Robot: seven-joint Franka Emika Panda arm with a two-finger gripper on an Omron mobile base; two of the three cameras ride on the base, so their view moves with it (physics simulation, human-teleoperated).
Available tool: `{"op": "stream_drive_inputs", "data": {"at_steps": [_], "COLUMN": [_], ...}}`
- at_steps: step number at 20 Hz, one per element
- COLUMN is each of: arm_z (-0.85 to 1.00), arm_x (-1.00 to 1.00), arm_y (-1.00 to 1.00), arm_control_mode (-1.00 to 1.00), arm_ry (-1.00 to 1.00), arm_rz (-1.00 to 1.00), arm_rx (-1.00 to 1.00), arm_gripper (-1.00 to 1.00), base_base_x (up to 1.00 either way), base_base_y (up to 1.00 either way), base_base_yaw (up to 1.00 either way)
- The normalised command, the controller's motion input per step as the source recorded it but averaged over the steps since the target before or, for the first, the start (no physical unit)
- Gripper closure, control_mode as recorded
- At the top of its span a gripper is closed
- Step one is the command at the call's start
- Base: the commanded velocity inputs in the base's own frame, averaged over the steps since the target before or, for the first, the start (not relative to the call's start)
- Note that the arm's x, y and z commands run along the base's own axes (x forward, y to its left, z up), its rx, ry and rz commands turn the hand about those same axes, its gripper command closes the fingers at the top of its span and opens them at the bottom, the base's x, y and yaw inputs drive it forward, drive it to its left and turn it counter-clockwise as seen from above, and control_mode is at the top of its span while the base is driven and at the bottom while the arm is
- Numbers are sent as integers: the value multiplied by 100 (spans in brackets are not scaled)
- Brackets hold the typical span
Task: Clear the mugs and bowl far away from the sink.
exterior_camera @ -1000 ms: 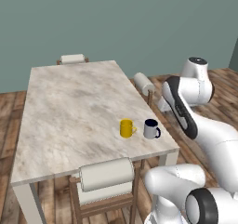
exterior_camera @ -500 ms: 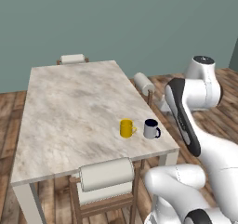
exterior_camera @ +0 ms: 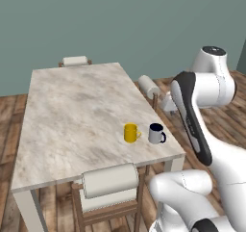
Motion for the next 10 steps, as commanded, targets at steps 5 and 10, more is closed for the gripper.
{"op": "stream_drive_inputs", "data": {"at_steps": [5,10], "arm_z": [9,9], "arm_x": [-39,-24], "arm_y": [22,18], "arm_control_mode": [-100,100], "arm_ry": [-3,-3], "arm_rz": [12,7], "arm_rx": [-1,-1], "arm_gripper": [-100,-100], "base_base_x": [0,-3], "base_base_y": [0,2], "base_base_yaw": [0,2]}}
